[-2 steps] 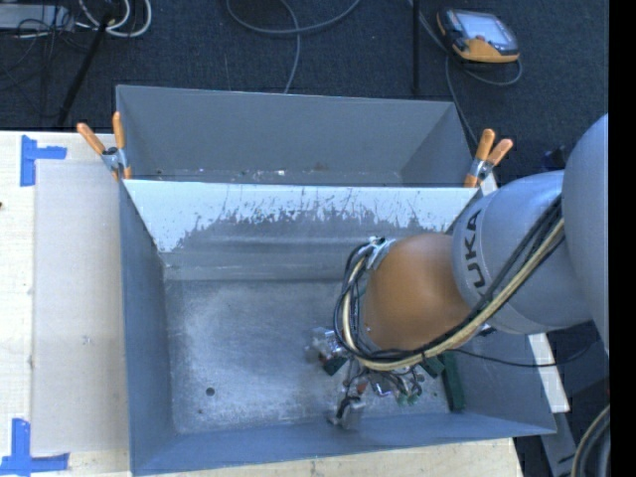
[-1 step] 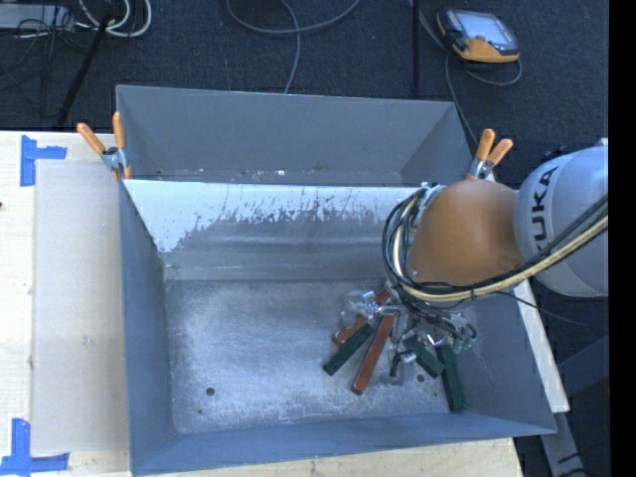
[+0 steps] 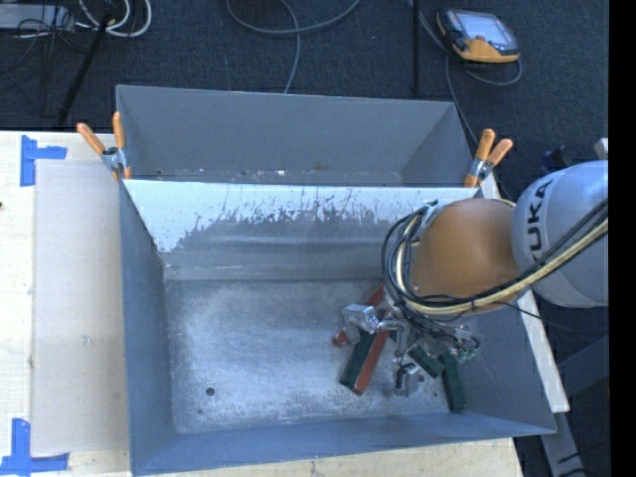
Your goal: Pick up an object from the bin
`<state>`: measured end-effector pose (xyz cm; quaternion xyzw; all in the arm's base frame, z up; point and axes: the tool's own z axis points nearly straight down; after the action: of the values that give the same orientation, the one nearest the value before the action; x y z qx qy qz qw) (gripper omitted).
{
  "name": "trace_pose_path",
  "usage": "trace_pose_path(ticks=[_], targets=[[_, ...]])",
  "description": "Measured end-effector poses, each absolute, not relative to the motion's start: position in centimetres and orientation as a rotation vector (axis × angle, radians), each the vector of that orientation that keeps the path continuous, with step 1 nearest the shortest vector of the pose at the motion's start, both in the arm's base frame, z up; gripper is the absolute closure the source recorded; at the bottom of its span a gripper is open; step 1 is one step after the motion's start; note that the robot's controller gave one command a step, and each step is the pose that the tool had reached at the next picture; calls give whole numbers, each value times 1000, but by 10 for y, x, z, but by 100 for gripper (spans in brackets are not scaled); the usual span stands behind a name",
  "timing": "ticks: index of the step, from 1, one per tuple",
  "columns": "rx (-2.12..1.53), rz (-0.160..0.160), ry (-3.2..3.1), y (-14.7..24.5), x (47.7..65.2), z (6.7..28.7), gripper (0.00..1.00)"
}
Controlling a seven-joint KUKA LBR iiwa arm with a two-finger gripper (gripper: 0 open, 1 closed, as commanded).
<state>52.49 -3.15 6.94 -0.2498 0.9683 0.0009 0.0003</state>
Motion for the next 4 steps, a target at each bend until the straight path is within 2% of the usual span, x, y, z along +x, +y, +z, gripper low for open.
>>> trace_pose_path(ticks=[1, 2, 3, 4], targets=[[-775, 3, 3044, -31, 525, 70, 0], [-771, 3, 3027, -29, 530, 74, 100], [-765, 2, 3045, -29, 530, 82, 100], [-756, -2, 3042, -28, 532, 156, 100]])
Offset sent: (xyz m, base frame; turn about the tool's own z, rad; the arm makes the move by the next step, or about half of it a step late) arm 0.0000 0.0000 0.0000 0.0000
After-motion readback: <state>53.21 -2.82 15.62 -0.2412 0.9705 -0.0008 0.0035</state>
